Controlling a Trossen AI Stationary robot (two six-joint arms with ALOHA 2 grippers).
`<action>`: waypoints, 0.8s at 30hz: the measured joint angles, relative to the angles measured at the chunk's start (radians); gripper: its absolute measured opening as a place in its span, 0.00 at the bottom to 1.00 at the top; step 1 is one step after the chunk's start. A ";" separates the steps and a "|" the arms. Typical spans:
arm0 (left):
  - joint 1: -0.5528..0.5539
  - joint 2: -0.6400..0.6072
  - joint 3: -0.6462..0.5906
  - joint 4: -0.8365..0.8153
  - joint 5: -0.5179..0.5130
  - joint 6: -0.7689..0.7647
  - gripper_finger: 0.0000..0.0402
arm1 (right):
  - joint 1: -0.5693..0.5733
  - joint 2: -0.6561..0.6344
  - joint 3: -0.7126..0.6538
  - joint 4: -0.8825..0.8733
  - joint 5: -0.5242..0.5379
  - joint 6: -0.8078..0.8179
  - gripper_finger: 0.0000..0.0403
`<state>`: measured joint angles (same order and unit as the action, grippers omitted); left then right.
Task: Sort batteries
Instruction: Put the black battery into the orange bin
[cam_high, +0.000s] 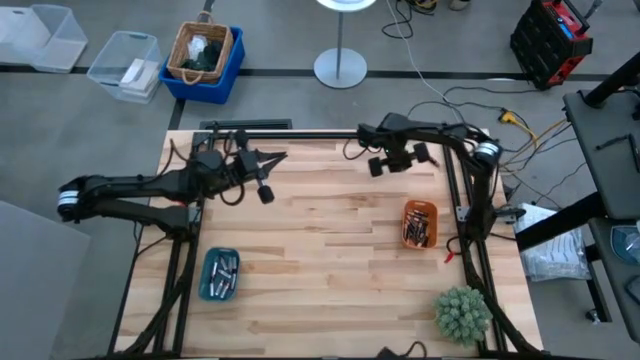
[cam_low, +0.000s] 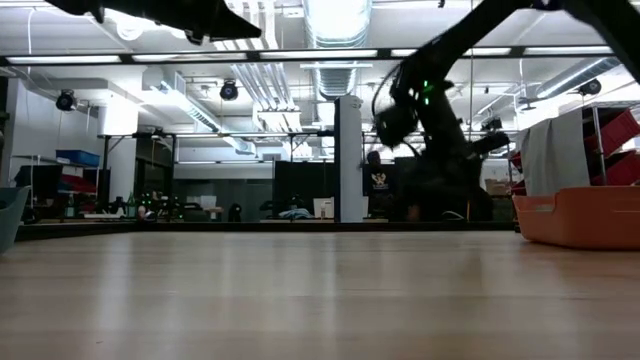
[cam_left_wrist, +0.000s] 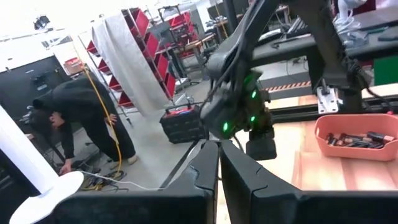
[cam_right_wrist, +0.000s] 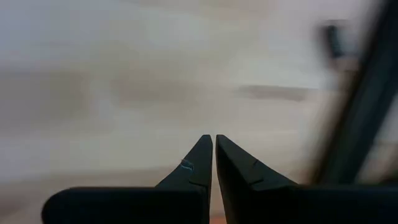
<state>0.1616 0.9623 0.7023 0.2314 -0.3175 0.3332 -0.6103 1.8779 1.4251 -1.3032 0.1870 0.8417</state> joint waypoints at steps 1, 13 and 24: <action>0.000 -0.014 -0.007 0.000 0.001 -0.003 0.00 | -0.016 0.022 0.003 -0.029 0.026 -0.001 0.03; 0.000 -0.057 -0.039 -0.003 -0.002 -0.016 0.00 | -0.175 0.142 0.001 -0.058 0.126 0.043 0.03; 0.000 -0.053 -0.043 -0.002 -0.015 -0.002 0.00 | -0.306 0.134 0.005 -0.067 0.182 0.083 0.03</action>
<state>0.1616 0.9092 0.6594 0.2292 -0.3326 0.3309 -0.9164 2.0123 1.4299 -1.3705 0.3685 0.9245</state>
